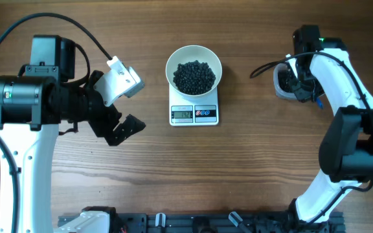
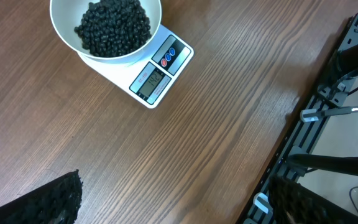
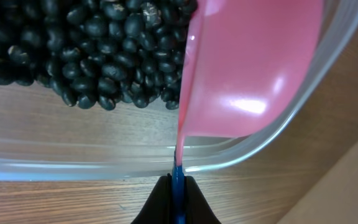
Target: Scoop item into bowl and weigh 150g on scale
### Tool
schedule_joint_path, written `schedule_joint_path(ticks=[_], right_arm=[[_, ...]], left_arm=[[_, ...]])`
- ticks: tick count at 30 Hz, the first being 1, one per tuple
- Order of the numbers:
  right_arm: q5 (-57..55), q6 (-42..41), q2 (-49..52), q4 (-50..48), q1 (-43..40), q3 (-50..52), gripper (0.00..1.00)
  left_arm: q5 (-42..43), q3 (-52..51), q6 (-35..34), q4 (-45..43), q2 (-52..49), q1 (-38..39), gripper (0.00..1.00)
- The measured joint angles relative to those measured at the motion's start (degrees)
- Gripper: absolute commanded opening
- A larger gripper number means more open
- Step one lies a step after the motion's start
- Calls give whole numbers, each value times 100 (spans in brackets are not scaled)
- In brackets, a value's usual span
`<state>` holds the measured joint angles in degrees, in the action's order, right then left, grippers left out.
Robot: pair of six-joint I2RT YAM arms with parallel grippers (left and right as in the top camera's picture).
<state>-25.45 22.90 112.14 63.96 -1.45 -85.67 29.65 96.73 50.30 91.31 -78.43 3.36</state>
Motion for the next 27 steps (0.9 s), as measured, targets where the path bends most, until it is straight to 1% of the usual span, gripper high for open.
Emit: schedule_joint_path(ticks=[5,11,21,27], right_arm=[[299,234,-15,-11,-87,-20,4],[741,297,-50,48,-111,-42,4],[2190,297,-105,160,-94,-170,4],[2680,286,-105,282,-103,-181,4]], left_arm=[[0,0,0,0,0,0,100],[0,0,0,0,0,0,100],[0,0,0,0,0,0,100],[0,0,0,0,0,0,100]])
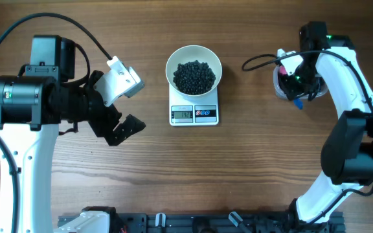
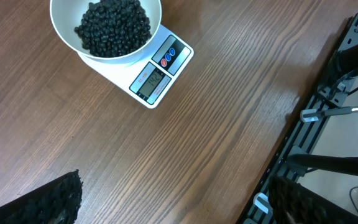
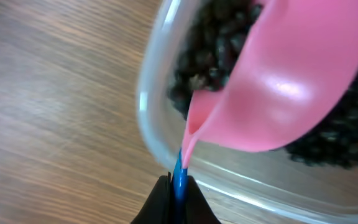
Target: Scoop item into bowl and weigh 150g on scale
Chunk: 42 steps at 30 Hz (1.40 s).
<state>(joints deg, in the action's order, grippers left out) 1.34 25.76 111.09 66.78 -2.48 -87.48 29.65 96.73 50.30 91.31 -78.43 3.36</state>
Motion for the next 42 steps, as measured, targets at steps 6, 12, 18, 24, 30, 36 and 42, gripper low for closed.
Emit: schedule_joint_path(ticks=[6,12,18,24,30,36,42], right_arm=[[612,-39,20,55,-260,0,4],[1333,-61,48,20,-667,2,4],[2031,-59,142,4,-1091,2,4],[2533,9,153,52,-1381,13,4],[2695,138,153,264,-1602,13,4],[2791,264,153,402,-1871,17,4],[3126,365,153,588,-2114,35,4]], left_arm=[[0,0,0,0,0,0,100],[0,0,0,0,0,0,100],[0,0,0,0,0,0,100],[0,0,0,0,0,0,100],[0,0,0,0,0,0,100],[0,0,0,0,0,0,100],[0,0,0,0,0,0,100]])
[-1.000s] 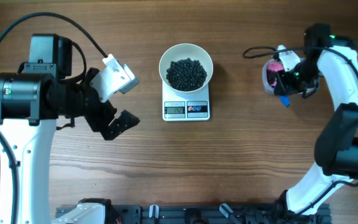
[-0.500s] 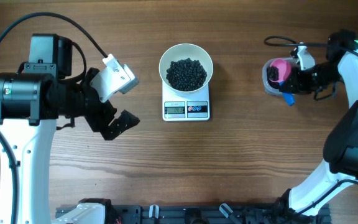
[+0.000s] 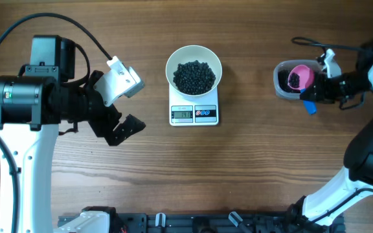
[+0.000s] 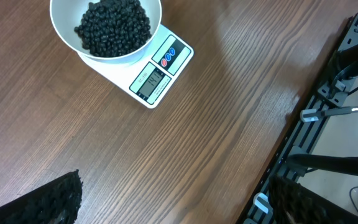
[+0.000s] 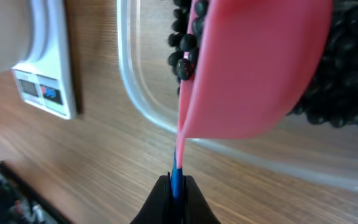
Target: Scoop item into bowl and weigh 150g on scale
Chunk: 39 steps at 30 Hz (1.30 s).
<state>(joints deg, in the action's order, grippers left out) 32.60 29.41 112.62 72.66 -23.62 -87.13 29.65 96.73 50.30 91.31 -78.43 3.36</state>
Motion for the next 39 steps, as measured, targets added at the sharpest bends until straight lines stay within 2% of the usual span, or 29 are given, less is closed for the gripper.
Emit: schedule_joint_path(ticks=[7,24,39], right_arm=[[468,195,0,315,-208,4,4],[1012,492,-15,319,-238,4,4],[1451,527,-485,719,-236,4,4]], left_arm=[[0,0,0,0,0,0,100],[0,0,0,0,0,0,100],[0,0,0,0,0,0,100]])
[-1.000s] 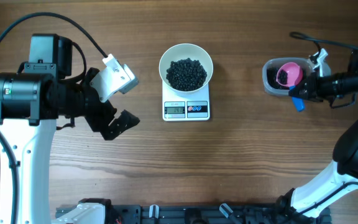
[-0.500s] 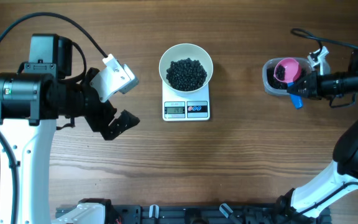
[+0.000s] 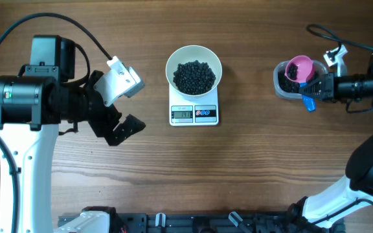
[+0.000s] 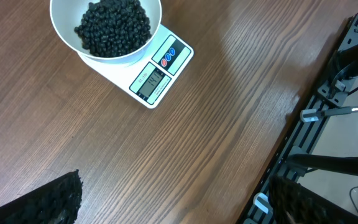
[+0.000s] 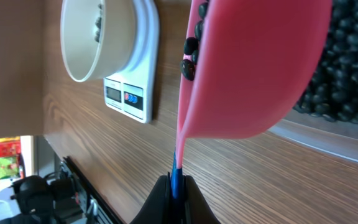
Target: Scoop item into bowl and weigh 150g on scale
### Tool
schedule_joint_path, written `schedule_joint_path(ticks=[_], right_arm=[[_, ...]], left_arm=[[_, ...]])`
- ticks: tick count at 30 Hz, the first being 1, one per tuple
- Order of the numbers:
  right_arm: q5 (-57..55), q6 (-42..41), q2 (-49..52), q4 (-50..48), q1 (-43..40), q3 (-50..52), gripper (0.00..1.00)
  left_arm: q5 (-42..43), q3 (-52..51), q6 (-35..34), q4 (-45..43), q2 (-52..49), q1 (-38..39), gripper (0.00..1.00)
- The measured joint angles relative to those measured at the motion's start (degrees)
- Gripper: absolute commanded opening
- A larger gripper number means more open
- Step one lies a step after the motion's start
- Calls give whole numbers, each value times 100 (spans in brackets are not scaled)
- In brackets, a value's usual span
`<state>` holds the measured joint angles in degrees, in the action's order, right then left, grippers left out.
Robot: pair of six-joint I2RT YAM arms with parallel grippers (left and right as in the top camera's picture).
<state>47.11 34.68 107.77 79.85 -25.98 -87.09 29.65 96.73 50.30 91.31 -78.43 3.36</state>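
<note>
A white bowl (image 3: 193,68) heaped with black beans sits on a white digital scale (image 3: 193,114) at the table's middle. My right gripper (image 3: 311,90) is shut on the blue handle of a pink scoop (image 3: 299,68), which hangs above a clear container (image 3: 285,85) of black beans at the right; a few beans show in the scoop (image 5: 253,68). The bowl (image 5: 95,37) and scale (image 5: 131,93) lie beyond it. My left gripper (image 3: 123,126) hovers open left of the scale, holding nothing; its fingers (image 4: 48,199) frame bare wood, with bowl (image 4: 107,28) and scale (image 4: 151,78) ahead.
A black rail with clamps (image 3: 199,221) runs along the table's front edge, also at the right of the left wrist view as the rail (image 4: 328,124). A black cable (image 3: 342,46) loops above the right arm.
The right gripper has lifted the pink scoop slightly higher above the container and turned it so bowl and scale show beyond it. The left arm has not moved.
The right gripper, shut on the scoop's handle, had the scoop down in the bean container. Then the scoop was turned inside the container. Later the arm had swung out to the right with the scoop over the container, and now it hangs higher with a few beans.
</note>
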Motion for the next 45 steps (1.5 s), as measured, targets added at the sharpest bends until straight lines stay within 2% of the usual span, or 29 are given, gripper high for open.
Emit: schedule_joint_path(ticks=[7,21,28,36,45], right_arm=[[267,0,-249,177,177,0,4],[603,-96,-529,103,1843,2,4],[623,-407,-535,-599,2653,7,4],[125,-1086,-535,-1565,3493,20,4],[-439,-1366,-535,-1768,3720,28,5]], left_arm=[[0,0,0,0,0,0,100],[0,0,0,0,0,0,100],[0,0,0,0,0,0,100],[0,0,0,0,0,0,100],[0,0,0,0,0,0,100]])
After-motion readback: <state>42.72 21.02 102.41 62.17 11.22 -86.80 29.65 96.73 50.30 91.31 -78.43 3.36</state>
